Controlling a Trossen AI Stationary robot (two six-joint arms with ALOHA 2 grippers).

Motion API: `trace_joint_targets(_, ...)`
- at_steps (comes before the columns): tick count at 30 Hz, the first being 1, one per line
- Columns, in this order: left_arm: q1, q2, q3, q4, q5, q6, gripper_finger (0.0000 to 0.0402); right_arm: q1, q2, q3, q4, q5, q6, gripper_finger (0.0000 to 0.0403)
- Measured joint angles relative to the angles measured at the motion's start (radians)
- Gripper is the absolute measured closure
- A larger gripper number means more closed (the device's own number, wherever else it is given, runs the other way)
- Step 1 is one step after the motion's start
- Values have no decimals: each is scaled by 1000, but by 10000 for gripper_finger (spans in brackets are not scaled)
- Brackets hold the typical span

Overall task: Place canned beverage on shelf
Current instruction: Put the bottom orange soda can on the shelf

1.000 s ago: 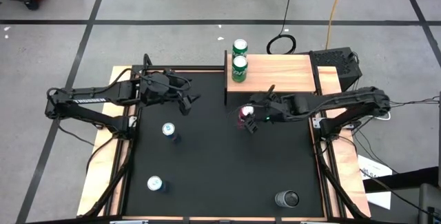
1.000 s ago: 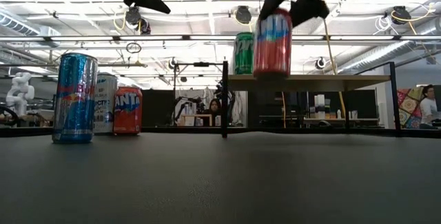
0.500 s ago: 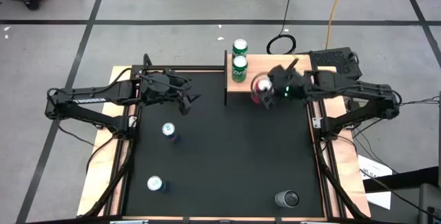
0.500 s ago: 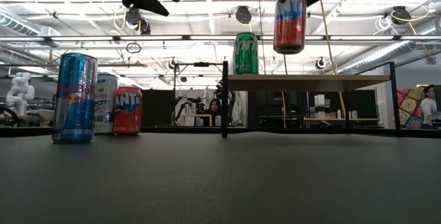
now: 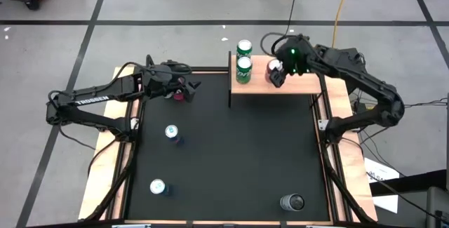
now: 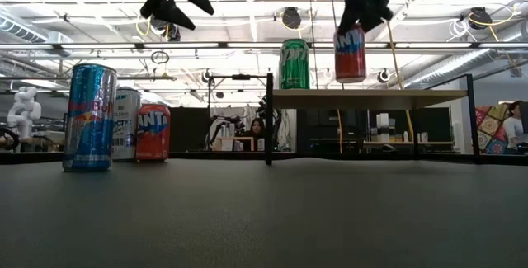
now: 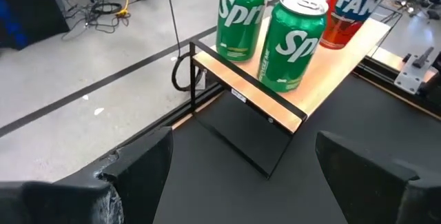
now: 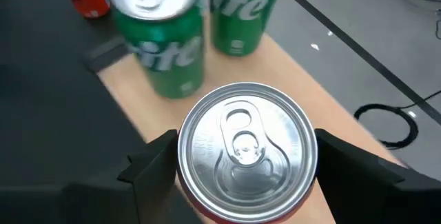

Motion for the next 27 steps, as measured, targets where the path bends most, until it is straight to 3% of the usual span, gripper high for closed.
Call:
trace_joint_targets(8,1,4,0,-4,-11,-63,52,-188,103,0,133,-190,-148,122)
trace_joint_targets(14,1,5,0,-52,-22,-134,52,-249,175,4,203,-311,-186,122)
trace_joint_targets(27,-1,5,0,-130,-53,-246,52,-290,196,2,239,-345,-265,100)
